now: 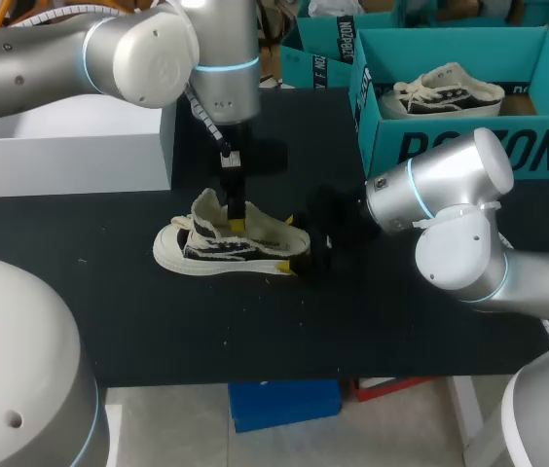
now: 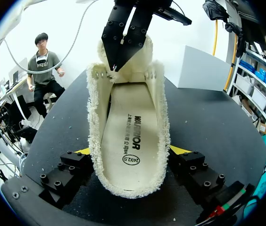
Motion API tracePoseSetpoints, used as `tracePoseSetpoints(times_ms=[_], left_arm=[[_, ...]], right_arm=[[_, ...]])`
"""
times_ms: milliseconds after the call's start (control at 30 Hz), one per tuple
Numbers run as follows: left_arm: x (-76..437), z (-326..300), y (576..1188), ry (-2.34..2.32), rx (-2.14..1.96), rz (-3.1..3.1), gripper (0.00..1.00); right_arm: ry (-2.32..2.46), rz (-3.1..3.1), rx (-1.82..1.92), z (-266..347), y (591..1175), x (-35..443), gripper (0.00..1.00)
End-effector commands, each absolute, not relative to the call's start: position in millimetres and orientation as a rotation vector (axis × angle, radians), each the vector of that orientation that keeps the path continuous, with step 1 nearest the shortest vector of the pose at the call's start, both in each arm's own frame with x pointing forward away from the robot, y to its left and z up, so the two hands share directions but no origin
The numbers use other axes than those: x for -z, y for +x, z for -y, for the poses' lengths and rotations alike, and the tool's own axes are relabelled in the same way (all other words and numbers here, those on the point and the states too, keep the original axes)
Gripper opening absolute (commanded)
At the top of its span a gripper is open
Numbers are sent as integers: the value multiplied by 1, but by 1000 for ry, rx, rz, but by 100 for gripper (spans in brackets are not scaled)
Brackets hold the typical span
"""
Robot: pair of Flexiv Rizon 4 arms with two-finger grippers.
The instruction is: Take the shoe out of the shoebox, open the shoe tongue, remove and reinsert the insole, then place the shoe into the shoebox
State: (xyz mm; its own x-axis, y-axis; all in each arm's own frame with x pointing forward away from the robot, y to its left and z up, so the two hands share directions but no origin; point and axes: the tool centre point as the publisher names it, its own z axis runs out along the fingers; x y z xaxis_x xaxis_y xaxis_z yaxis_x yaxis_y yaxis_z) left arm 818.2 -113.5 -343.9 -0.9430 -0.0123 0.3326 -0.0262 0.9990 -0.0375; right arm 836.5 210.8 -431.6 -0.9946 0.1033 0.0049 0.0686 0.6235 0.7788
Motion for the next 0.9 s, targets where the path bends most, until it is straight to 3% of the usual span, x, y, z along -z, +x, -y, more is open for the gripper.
tracePoseSetpoints(times_ms=[33, 900], left_arm=[[347, 115, 824, 22, -55, 2763, 0], [357, 117, 820, -119, -159, 2747, 0]], right_arm=[[151, -2794, -1337, -213, 837, 433, 0], [151, -2794, -1337, -213, 837, 433, 0]])
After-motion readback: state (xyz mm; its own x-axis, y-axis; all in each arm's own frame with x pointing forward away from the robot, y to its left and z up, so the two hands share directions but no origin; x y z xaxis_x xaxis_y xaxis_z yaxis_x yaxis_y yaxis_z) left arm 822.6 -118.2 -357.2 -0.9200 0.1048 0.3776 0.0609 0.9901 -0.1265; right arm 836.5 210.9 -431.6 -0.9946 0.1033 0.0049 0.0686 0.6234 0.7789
